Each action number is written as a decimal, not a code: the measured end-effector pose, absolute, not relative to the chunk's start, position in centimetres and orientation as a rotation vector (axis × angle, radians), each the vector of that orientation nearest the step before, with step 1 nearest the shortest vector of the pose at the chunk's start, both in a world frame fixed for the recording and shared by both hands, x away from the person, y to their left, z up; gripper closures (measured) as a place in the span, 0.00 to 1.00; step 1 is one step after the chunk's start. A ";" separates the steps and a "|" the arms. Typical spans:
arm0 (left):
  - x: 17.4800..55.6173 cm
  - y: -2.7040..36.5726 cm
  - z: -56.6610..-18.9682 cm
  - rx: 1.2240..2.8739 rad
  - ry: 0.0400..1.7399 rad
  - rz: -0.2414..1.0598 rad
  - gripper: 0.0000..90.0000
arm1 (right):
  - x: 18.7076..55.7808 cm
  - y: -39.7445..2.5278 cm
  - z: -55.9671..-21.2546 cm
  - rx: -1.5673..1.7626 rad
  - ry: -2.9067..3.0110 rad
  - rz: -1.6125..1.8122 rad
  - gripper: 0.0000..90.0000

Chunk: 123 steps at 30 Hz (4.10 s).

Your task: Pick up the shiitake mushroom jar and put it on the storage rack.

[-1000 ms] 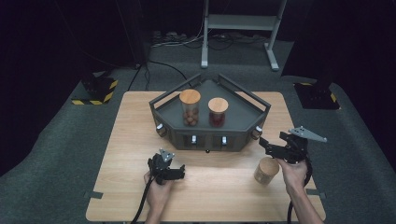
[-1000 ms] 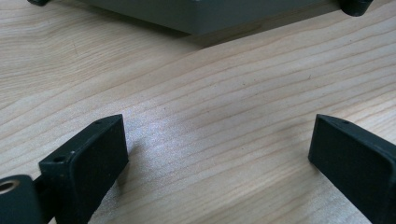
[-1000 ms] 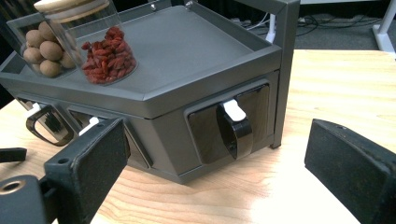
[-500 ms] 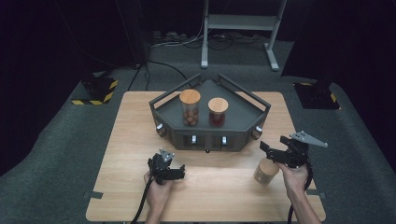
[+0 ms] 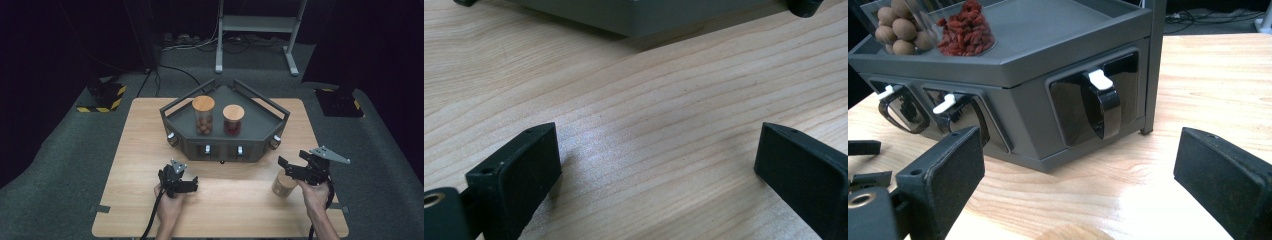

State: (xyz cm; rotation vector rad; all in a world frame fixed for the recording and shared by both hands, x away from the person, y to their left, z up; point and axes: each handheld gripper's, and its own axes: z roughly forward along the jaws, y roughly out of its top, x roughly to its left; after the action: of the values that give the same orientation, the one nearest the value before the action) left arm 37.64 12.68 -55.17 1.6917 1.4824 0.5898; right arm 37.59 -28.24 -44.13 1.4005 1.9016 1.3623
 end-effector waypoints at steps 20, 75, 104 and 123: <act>37.6 12.7 -55.2 1.691 1.483 0.590 0.05 | 36.3 -28.5 -46.3 1.402 1.905 1.354 0.06; 37.6 12.7 -55.2 1.692 1.482 0.590 0.05 | 35.0 -27.7 -52.6 1.438 2.034 1.189 0.08; 37.6 12.7 -55.2 1.691 1.482 0.590 0.05 | 34.8 -27.2 -53.5 1.416 2.012 1.141 0.23; 37.6 12.7 -55.2 1.691 1.483 0.590 0.05 | 34.6 -27.0 -53.5 1.401 1.986 1.119 0.26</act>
State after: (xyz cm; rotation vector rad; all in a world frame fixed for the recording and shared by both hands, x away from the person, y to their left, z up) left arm 37.64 12.68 -55.17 1.6915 1.4826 0.5899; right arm 34.60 -27.01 -53.46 1.4010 1.9861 1.1187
